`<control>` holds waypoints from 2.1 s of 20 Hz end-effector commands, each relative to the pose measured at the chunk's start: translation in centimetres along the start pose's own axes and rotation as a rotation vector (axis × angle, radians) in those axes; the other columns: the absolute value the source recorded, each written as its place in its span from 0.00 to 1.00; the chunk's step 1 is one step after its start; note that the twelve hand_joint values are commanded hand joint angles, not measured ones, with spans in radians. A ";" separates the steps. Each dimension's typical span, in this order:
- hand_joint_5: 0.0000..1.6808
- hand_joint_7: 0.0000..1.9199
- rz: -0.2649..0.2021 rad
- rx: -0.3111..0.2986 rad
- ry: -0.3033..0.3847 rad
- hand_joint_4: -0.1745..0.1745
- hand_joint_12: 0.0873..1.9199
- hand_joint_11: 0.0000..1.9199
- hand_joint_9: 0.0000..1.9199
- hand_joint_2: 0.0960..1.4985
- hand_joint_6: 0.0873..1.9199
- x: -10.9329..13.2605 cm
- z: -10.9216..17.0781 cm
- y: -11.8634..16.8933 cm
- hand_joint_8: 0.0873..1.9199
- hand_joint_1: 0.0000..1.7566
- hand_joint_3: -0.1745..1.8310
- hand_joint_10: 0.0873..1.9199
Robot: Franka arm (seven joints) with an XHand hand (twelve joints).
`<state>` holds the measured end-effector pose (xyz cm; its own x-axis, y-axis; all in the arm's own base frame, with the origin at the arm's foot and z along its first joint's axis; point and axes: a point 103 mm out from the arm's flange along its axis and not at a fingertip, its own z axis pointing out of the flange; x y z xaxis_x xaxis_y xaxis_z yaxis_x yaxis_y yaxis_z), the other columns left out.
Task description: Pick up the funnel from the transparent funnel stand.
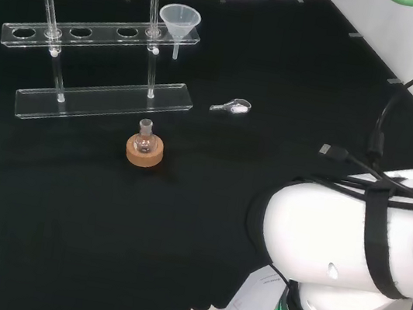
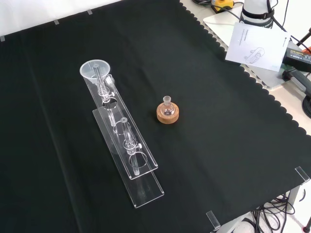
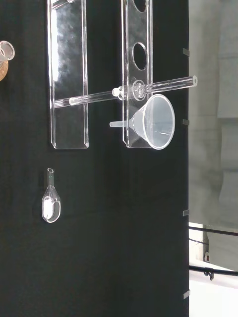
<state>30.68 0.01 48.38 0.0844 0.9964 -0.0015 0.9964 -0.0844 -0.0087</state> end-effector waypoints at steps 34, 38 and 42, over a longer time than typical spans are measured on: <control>0.13 0.02 0.043 0.107 -0.040 0.56 0.71 0.01 0.07 0.75 0.00 -0.5 4.8 13.3 0.07 0.09 0.22 0.30; 0.13 0.03 0.013 0.135 -0.059 0.54 0.72 0.01 0.07 0.70 0.00 1.1 6.2 16.8 0.09 0.15 0.20 0.31; 0.13 0.02 -0.011 0.170 -0.091 0.51 0.72 0.01 0.08 0.66 0.00 3.1 8.4 18.8 0.11 0.20 0.20 0.32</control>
<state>44.06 -1.02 42.26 0.1233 0.9912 -0.0481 0.9799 -0.1292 -0.1522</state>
